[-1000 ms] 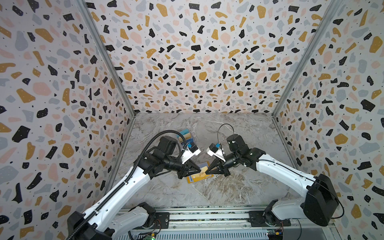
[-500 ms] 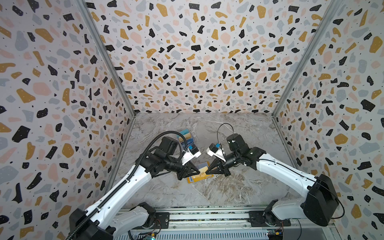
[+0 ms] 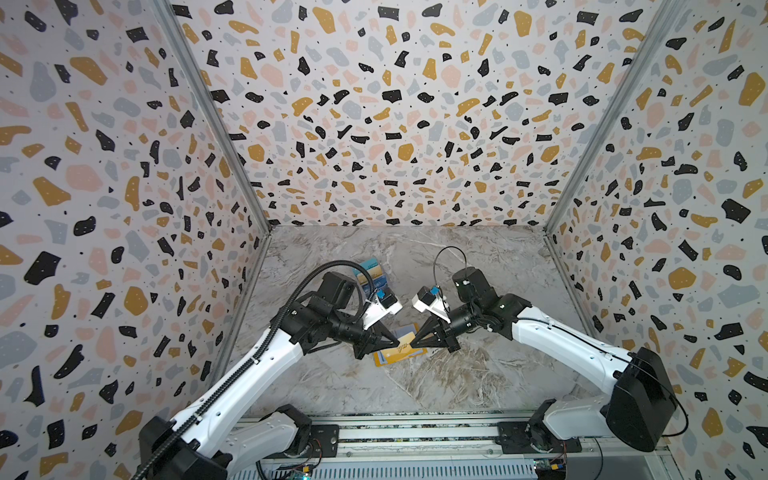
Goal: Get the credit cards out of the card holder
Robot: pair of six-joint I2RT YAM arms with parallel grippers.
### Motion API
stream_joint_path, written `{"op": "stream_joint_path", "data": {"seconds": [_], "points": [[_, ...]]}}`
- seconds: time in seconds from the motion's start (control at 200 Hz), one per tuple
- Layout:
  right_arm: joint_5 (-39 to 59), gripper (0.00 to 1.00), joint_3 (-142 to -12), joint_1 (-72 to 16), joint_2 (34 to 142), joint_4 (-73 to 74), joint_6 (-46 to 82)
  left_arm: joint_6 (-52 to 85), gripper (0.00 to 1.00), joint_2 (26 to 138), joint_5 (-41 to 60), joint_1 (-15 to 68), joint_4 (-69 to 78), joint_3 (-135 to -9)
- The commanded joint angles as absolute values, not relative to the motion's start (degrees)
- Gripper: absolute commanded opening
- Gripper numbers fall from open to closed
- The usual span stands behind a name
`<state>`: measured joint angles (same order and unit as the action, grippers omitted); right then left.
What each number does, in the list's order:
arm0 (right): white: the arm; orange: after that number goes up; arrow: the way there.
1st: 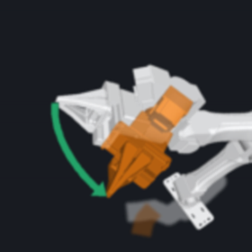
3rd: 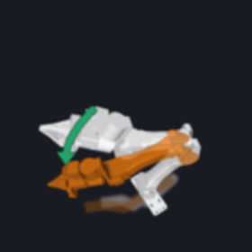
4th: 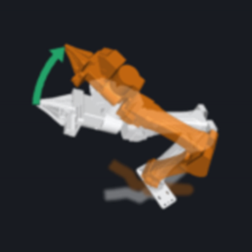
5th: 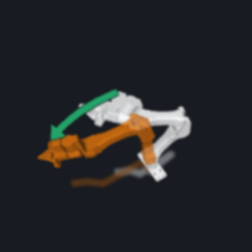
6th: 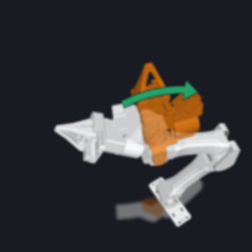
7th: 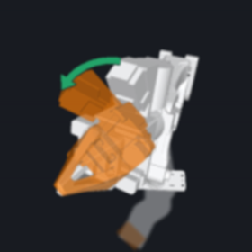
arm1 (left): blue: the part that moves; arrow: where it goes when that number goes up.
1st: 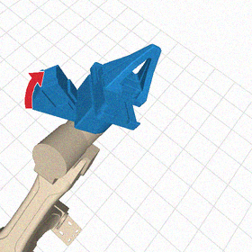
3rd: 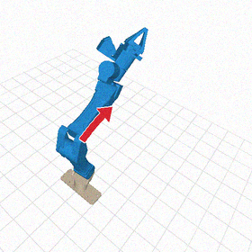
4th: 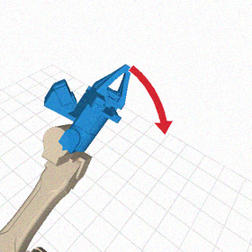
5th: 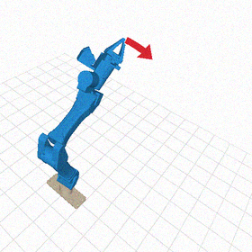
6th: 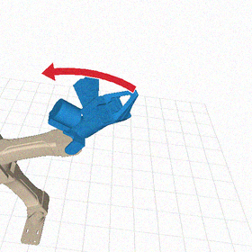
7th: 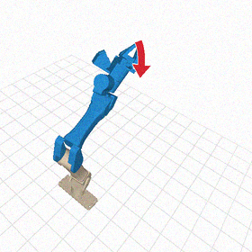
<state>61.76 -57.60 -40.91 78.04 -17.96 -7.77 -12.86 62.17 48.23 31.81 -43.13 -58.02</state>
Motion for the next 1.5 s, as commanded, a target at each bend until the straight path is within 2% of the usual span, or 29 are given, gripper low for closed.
{"op": "stream_joint_path", "data": {"seconds": [0.0,0.07,0.15,0.45,0.746,0.986,1.241,1.492], "points": [[58.8,0.24,-58.6,-41.1,76.3,-15.9,-6.1,-13.5,0.0,62.4,49.8,31.8,-43.6,-59.6],[57.4,0.36,-58.2,-41.0,75.7,-15.8,-5.7,-12.7,0.0,62.3,47.9,31.8,-42.7,-59.4],[55.7,0.44,-57.3,-40.9,74.4,-15.8,-5.1,-11.1,0.0,62.2,44.8,31.8,-40.6,-58.9],[50.7,0.63,-48.8,-37.1,65.8,-7.6,1.7,-10.9,0.0,63.9,35.8,29.7,-33.9,-60.0],[37.7,0.79,-43.4,-33.7,59.7,-5.5,5.5,-15.8,0.0,66.5,21.9,24.0,-27.6,-61.3],[35.3,0.87,-40.1,-32.4,57.4,-3.1,6.9,-19.5,0.0,70.0,20.3,16.9,-20.7,-60.9],[34.2,0.89,-40.0,-32.4,57.3,-3.2,6.9,-23.0,0.0,76.3,23.9,12.7,-17.9,-64.1],[33.7,0.89,-39.6,-32.4,56.9,-3.2,6.9,-31.5,0.0,84.3,27.0,11.4,-22.2,-69.8]]}}
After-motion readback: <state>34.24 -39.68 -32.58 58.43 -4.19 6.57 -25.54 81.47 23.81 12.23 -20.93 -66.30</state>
